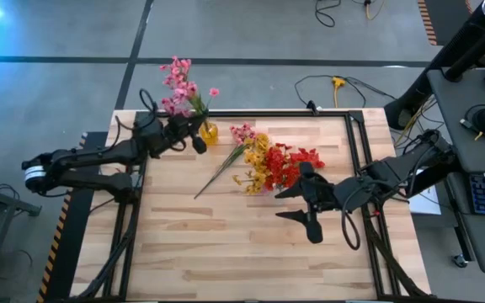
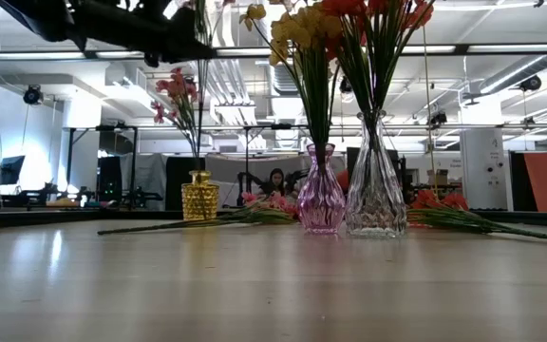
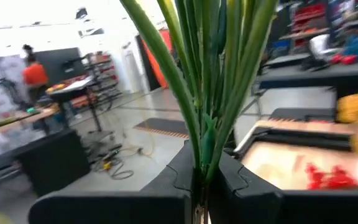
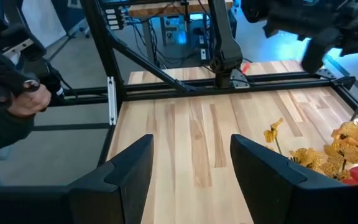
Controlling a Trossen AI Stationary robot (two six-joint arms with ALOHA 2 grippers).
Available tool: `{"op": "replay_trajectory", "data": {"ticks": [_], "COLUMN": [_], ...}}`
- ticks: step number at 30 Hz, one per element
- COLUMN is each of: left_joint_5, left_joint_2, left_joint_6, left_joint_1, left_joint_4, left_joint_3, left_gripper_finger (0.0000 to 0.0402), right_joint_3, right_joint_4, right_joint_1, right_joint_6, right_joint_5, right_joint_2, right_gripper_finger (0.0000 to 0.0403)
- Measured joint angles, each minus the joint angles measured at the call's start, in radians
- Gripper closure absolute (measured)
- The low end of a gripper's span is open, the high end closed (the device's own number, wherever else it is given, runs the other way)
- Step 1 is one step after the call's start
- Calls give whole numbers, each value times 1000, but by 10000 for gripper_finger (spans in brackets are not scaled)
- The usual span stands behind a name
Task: Sort flowers into vase by color
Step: Put the left pink flowers into the yellow vase
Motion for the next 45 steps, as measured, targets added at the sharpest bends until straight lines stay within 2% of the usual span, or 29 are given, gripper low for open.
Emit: {"op": "replay_trajectory", "data": {"ticks": [8, 17, 28, 45], "left_joint_5": [52, 76, 75, 40], "left_joint_2": [71, 105, 113, 124], "left_joint_6": [6, 0, -34, -77], "left_joint_1": [86, 114, 149, 171], "left_joint_4": [64, 132, 347, 326], "left_joint_3": [4, -7, -131, -152], "left_gripper_finger": [401, 401, 401, 401], "right_joint_3": [0, 0, 0, 0], "right_joint_4": [-6, -7, -9, -9], "right_joint_1": [0, 0, 0, 0], "right_joint_6": [0, 0, 0, -3], "right_joint_5": [0, 0, 0, 0], "right_joint_2": [17, 17, 17, 17], "right_gripper_finger": [197, 197, 197, 197]}}
